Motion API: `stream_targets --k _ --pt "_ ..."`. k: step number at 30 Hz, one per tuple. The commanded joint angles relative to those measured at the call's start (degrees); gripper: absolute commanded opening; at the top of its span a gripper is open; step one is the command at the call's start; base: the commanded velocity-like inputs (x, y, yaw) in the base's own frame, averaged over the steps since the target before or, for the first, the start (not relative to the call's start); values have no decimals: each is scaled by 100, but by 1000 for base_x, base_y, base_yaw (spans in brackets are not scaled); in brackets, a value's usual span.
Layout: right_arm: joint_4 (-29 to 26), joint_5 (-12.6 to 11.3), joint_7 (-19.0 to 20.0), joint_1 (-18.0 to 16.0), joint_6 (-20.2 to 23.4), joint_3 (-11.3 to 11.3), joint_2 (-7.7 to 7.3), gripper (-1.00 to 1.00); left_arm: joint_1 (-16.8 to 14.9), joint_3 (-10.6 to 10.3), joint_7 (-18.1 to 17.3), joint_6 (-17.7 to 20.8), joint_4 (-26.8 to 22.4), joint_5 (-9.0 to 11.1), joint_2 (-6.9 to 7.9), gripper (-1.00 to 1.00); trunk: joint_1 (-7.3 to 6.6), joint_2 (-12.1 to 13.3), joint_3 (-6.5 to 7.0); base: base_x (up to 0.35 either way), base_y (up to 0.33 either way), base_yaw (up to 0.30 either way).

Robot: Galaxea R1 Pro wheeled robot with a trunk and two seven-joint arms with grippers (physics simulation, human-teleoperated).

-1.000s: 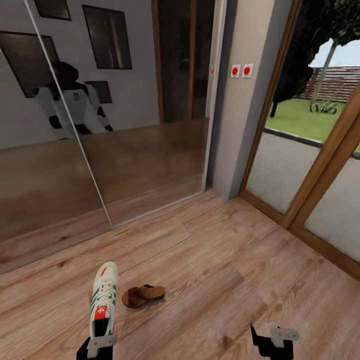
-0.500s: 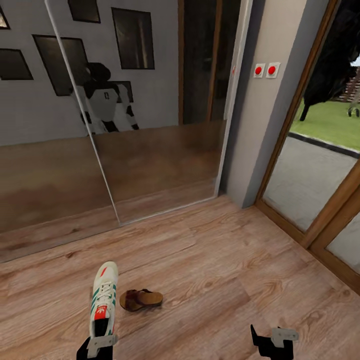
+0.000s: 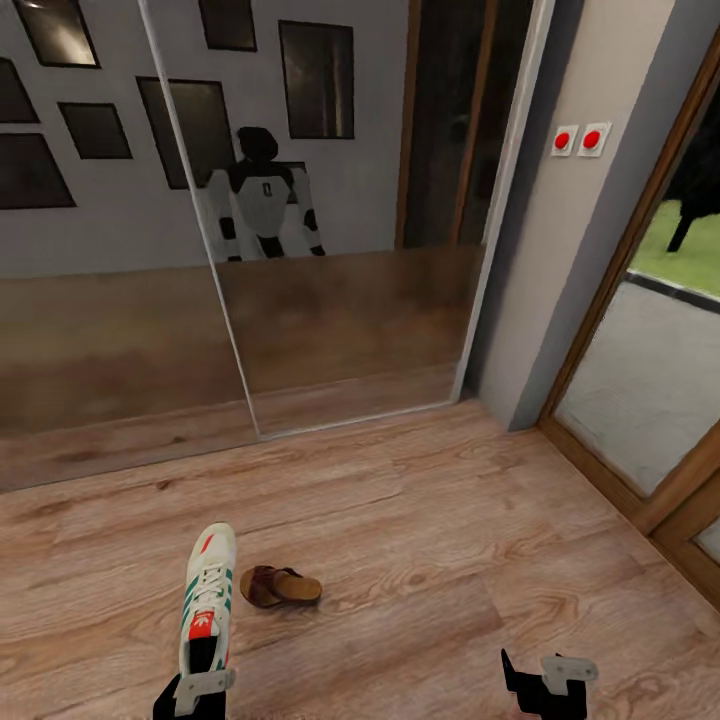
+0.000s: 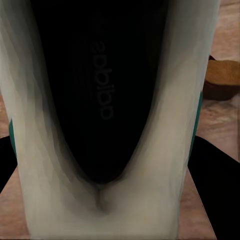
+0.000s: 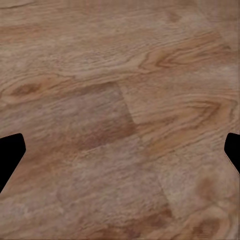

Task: Pick up the two gym shoes and the two sandals from the corridor floor and place them onto the hallstand (shoe rack) in the corridor, making sure they are on the rack and not on the floor. Arrange them so the two gym shoes are next to each other and the two sandals are next to each other.

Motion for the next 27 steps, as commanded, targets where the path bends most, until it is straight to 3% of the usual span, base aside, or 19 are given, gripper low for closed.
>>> stream_targets --k 1,12,27 --pt "4 44 27 -2 -16 -50 2 100 -4 15 40 -17 4 -61 -3 -100 -1 -2 -4 0 -286 278" --pt "4 44 27 -2 -18 -50 2 100 -4 15 40 -16 4 -57 -3 -100 -1 -2 -4 28 -287 278" --pt "4 49 27 -2 -19 -50 0 100 -4 15 40 -14 4 -52 -2 -100 -1 -2 -4 131 -300 278"
